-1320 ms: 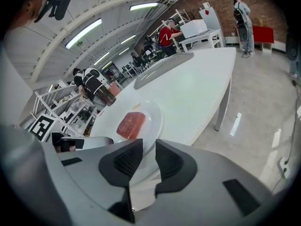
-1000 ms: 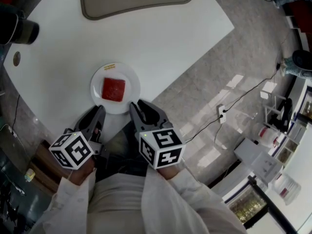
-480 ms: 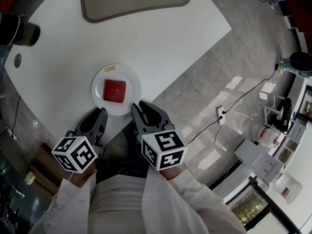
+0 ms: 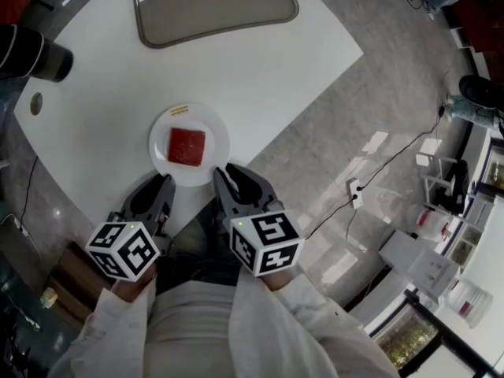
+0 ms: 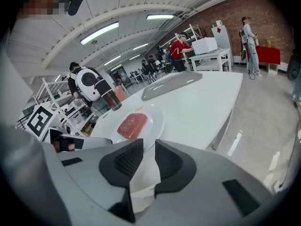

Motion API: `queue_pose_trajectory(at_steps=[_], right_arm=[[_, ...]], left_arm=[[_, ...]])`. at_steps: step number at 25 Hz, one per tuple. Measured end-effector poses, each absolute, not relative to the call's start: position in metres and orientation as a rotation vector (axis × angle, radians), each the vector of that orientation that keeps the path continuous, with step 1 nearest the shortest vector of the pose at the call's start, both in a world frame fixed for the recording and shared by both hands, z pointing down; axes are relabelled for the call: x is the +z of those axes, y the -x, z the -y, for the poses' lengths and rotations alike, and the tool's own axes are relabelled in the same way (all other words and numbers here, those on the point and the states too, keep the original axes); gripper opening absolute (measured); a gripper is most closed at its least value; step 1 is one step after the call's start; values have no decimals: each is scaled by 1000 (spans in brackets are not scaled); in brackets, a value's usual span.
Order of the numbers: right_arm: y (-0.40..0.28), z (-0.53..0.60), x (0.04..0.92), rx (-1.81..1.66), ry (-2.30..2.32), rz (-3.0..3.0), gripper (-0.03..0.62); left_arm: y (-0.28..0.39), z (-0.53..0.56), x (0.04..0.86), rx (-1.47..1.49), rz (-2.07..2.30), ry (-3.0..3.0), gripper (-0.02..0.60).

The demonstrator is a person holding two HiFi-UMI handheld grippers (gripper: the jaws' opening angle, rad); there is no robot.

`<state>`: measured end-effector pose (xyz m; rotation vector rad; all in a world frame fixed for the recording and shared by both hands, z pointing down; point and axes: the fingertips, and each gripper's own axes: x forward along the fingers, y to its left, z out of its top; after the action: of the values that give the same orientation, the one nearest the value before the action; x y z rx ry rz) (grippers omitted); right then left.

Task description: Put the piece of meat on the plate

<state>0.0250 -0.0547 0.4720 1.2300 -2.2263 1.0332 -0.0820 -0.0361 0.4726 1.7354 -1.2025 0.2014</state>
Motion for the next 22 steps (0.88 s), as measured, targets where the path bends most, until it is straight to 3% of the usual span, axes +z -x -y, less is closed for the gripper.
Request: queue_pose_trajectory(at_steps=[22], right_arm=[[-32,137,443,934,-1225,2346,84]], left_arm=[[73,113,444,138,1277,-1825,69]])
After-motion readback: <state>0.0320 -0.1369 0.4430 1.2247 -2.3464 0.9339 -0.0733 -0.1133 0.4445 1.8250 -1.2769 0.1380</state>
